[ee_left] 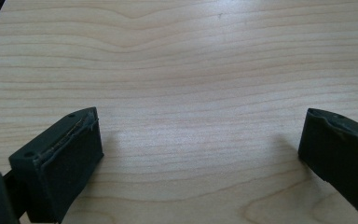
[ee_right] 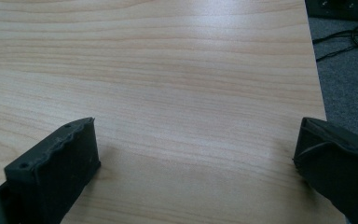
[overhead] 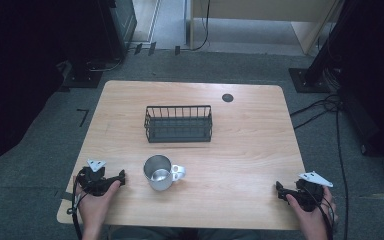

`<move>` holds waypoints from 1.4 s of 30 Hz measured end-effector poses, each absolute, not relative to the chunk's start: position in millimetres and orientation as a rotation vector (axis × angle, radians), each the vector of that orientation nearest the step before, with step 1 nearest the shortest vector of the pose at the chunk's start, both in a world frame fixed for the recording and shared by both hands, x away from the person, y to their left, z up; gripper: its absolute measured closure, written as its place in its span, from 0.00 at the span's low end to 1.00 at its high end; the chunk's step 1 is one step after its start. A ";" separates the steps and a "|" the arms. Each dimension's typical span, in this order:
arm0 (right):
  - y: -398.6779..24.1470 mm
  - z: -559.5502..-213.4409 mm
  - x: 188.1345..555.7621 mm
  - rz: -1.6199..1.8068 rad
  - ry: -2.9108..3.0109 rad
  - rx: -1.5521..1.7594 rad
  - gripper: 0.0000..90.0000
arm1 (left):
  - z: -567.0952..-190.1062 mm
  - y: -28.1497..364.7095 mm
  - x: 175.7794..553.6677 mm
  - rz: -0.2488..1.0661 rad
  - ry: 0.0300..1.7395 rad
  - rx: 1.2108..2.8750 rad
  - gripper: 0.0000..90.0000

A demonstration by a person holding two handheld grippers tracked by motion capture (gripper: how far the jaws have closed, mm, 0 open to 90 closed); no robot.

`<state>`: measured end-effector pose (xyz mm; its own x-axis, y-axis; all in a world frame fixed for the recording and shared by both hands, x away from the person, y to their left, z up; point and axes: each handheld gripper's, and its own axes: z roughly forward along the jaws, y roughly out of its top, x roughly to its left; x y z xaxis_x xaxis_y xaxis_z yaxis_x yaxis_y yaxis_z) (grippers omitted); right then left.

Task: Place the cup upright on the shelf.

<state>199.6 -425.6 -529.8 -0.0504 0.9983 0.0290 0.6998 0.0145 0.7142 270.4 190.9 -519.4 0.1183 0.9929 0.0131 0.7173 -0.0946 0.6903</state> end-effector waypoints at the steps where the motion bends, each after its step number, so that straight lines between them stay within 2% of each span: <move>1: -425.6 -529.8 199.6 0.787 1.802 1.734 0.00 | -519.4 190.9 270.1 0.676 1.647 1.877 0.00; 5: -425.6 -529.8 199.7 0.786 1.802 1.734 0.00 | -517.5 190.1 267.3 0.640 1.621 1.911 0.00; 12: -425.6 -529.8 199.7 0.786 1.802 1.734 0.00 | -508.8 179.6 258.4 0.549 1.455 1.911 0.00; 24: -425.6 -529.8 199.7 0.786 1.802 1.734 0.00 | -493.2 148.9 250.3 0.419 1.153 2.035 0.00; 42: -425.7 -529.8 199.7 0.786 1.802 1.734 0.00 | -488.4 101.5 252.4 0.341 0.883 2.138 0.00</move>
